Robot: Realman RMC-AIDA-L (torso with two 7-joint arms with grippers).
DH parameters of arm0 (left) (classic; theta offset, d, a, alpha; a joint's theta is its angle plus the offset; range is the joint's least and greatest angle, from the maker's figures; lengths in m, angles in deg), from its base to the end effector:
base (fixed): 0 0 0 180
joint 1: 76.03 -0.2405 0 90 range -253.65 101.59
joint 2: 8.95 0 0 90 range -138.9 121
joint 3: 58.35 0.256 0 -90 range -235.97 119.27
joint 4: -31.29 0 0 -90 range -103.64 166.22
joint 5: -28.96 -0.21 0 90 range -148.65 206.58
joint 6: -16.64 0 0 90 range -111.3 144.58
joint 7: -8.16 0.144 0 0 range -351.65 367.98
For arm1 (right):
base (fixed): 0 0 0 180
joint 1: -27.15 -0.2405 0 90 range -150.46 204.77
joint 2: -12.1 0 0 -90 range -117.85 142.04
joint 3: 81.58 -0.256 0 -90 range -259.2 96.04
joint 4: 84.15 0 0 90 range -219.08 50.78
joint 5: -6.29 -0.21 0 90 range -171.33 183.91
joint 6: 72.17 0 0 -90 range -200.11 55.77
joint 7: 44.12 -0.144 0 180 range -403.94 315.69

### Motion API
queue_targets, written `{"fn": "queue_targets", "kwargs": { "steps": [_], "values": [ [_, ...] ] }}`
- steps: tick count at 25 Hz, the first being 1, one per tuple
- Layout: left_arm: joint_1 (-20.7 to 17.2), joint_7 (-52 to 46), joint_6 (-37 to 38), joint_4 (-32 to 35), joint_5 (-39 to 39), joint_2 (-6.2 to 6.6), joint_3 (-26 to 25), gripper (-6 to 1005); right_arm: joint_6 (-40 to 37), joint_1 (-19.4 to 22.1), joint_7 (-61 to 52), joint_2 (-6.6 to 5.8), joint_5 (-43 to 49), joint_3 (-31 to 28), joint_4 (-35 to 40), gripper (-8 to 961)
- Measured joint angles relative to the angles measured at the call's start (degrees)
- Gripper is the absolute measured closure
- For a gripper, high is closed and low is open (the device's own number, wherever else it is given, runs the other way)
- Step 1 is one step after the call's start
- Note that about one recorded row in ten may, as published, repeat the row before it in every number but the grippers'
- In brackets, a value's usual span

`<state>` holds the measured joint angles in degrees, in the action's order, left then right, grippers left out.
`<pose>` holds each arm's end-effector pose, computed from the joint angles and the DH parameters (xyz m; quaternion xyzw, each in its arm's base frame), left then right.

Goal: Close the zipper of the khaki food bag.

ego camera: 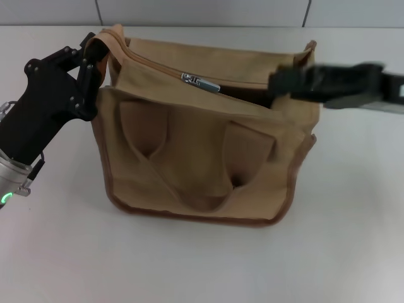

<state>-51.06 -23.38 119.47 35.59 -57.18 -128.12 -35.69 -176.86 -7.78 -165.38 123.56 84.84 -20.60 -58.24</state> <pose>-0.2698 0.2779 0.0008 -0.7614 -0.0949 -0.5150 0.3821 0.1957 0.3248 0.0285 0.7795 -0.4551 -0.3939 0.1736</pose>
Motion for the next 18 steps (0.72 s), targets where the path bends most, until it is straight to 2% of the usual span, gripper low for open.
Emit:
{"fn": "queue_targets", "kwargs": {
  "steps": [1,5,11,18],
  "values": [
    [0.1,0.0,0.1,0.0,0.0,-0.01,0.2,978,-3.1,-0.5,-4.5,-0.24,0.0,-2.8,-0.8,721],
    [0.3,0.0,0.5,-0.3,0.0,-0.01,0.6,978,-4.1,-1.2,-12.3,-0.22,0.0,-4.3,-1.1,579],
    [0.5,0.0,2.0,-0.7,0.0,0.04,0.7,978,1.4,-2.7,-23.1,0.25,0.9,-3.7,-2.0,399],
    [0.4,0.0,2.1,-0.7,0.0,0.08,1.2,979,4.0,-3.5,-25.9,0.82,5.4,-3.6,-2.1,390]
  ]
}}
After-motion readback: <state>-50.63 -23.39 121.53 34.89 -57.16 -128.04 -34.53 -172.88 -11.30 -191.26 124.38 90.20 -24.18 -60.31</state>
